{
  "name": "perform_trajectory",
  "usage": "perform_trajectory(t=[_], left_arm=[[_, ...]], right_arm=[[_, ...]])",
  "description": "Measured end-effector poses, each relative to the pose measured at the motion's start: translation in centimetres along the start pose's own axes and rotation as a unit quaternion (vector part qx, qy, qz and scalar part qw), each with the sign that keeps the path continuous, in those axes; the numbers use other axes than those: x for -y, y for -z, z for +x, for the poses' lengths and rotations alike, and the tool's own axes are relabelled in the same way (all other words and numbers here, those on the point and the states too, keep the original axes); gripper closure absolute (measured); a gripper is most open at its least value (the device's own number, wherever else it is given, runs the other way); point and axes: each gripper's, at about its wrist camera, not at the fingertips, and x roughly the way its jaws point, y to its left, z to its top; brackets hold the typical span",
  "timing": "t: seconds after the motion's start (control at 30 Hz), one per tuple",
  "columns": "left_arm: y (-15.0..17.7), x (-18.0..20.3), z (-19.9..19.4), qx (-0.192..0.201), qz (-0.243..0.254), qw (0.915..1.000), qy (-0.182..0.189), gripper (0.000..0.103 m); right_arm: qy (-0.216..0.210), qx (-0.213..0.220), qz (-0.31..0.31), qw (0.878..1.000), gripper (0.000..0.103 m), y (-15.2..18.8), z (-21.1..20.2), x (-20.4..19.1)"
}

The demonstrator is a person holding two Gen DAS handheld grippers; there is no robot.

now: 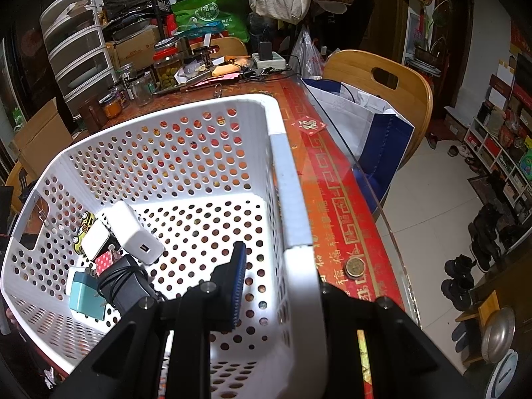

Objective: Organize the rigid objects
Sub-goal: 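Grasp the white wall charger with the left tool and lift it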

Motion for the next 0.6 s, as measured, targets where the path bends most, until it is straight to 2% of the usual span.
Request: perform_trajectory(t=[0.2, 0.47, 0.6], left_arm=[[0.0, -2.1, -3.4, 0.038, -0.019, 0.999, -0.013, 0.061], [-2.0, -4.4, -8.6, 0.084, -0.027, 0.9941, -0.063, 0.061], [-3.1, -4.4, -11.1, 0.103, -0.022, 0.991, -0.083, 0.061]], right_arm=[[0.004, -0.002, -0.003, 1.0, 0.08, -0.1, 0.0, 0.1], [0.001, -0.001, -0.003, 1.0, 0.08, -0.1, 0.1, 0.0], [0.001, -0.001, -0.004, 1.0, 0.08, -0.1, 0.1, -0.1]])
